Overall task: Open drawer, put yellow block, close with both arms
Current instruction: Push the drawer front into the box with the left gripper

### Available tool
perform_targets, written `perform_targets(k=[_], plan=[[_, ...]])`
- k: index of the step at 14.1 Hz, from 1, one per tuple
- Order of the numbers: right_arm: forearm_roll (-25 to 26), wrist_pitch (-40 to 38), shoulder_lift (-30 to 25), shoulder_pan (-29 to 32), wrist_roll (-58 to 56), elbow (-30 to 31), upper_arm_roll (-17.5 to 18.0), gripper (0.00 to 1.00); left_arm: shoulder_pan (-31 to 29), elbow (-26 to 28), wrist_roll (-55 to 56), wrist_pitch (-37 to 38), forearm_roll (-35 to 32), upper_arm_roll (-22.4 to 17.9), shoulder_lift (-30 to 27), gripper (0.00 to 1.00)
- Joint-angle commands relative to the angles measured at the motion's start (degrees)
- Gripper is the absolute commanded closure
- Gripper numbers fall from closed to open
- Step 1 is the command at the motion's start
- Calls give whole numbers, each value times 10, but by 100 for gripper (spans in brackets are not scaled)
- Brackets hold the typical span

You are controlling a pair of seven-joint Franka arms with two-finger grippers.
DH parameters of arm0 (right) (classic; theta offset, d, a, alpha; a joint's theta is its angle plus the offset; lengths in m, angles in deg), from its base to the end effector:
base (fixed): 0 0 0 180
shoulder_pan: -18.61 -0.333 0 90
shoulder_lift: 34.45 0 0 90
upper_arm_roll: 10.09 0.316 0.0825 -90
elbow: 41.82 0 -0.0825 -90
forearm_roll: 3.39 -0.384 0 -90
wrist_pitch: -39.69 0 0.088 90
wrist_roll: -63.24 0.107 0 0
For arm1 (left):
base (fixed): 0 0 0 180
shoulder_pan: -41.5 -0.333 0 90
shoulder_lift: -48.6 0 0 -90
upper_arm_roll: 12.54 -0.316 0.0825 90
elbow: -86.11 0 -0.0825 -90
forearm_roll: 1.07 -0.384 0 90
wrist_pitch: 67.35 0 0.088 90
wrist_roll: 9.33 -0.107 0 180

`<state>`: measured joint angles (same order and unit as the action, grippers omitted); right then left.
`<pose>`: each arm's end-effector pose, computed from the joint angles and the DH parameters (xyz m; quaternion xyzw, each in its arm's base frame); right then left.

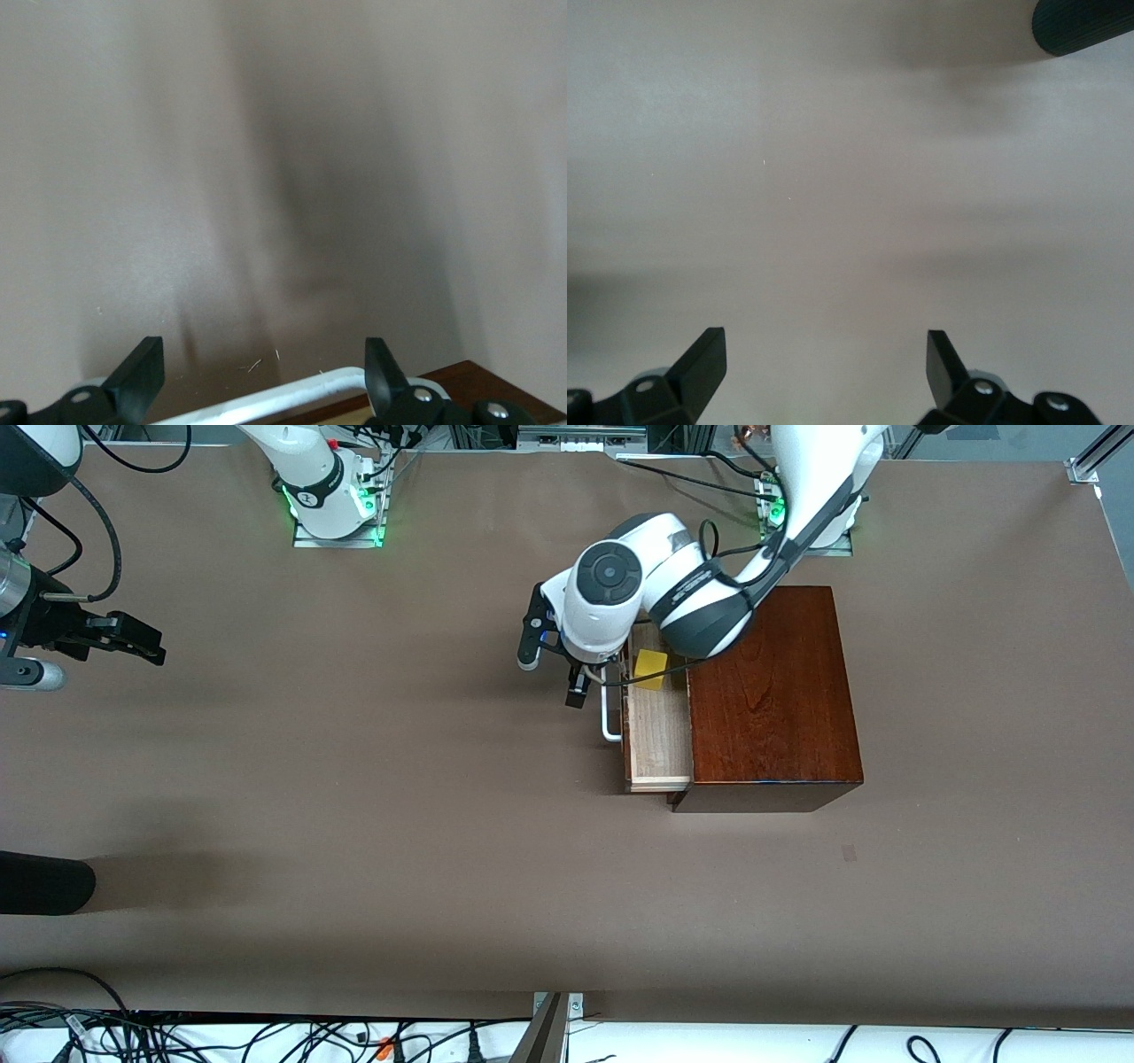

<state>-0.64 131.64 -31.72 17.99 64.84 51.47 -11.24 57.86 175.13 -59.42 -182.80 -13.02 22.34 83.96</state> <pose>0.5681 -0.0100 0.5736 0.9989 -0.0169 -0.0353 0.0247 0.4868 -0.4850 0.3334 0.6265 -0.7753 -0.0215 0.0765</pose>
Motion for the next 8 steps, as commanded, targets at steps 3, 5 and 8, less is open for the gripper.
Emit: perform_targets(k=[3,5,8], plan=[[-8,2,-16,14,-9,14,11,0,10,-1,-12,-6,-62,-2,35,0],[-8,2,-16,14,-11,15,11,0,10,4,-12,-6,-69,-2,38,0],[-11,2,-16,14,-6,8,11,0,6,6,-6,3,-70,-3,37,0]])
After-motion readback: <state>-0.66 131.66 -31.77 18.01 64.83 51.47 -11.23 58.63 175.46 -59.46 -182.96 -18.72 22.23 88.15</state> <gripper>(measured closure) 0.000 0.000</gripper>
